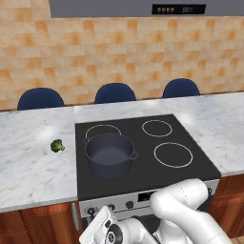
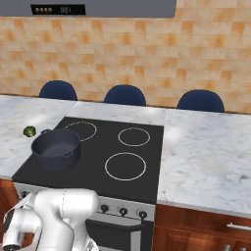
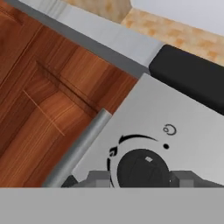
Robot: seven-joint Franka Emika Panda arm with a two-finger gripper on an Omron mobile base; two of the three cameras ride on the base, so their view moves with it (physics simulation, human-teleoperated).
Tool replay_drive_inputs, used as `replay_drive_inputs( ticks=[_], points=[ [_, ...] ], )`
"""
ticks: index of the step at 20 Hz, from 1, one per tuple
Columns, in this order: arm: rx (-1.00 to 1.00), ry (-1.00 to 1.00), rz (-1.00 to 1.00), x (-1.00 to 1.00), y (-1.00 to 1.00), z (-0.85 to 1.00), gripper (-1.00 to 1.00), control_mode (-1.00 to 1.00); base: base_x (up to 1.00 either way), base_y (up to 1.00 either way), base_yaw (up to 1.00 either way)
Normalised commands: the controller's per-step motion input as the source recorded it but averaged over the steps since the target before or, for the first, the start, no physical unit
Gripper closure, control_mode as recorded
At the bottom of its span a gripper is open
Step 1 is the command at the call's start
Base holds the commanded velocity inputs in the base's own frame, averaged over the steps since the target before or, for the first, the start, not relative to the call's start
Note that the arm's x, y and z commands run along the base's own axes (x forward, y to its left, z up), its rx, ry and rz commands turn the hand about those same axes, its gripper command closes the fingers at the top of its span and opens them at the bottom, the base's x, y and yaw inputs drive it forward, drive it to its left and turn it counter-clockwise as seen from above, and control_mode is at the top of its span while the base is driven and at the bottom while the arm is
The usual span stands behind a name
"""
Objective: Turn on the burner for the pot on the stove. Wait thirty seconds for the pot to heat up. Then add the broccoli to the pot.
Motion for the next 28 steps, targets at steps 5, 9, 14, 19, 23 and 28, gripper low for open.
replay_drive_inputs(
  ticks=[5,9,14,19,23,28],
  points=[
    [-0.21,0.22,0.25,0.0,0.15,-0.45,1.0,-1.0,0.0,0.0,0.0],
    [-0.26,0.22,0.26,0.01,0.32,-0.63,1.0,-1.0,0.0,0.0,0.0],
    [-0.29,0.29,0.38,0.03,0.52,-0.47,1.0,-1.0,0.0,0.0,0.0],
    [-0.29,0.23,0.45,0.12,0.56,-0.47,1.0,-1.0,0.0,0.0,0.0],
    [-0.29,0.2,0.47,0.22,0.57,-0.46,1.0,-1.0,0.0,0.0,0.0],
    [-0.3,0.3,0.47,0.04,0.59,-0.3,1.0,-1.0,0.0,0.0,0.0]
  ],
)
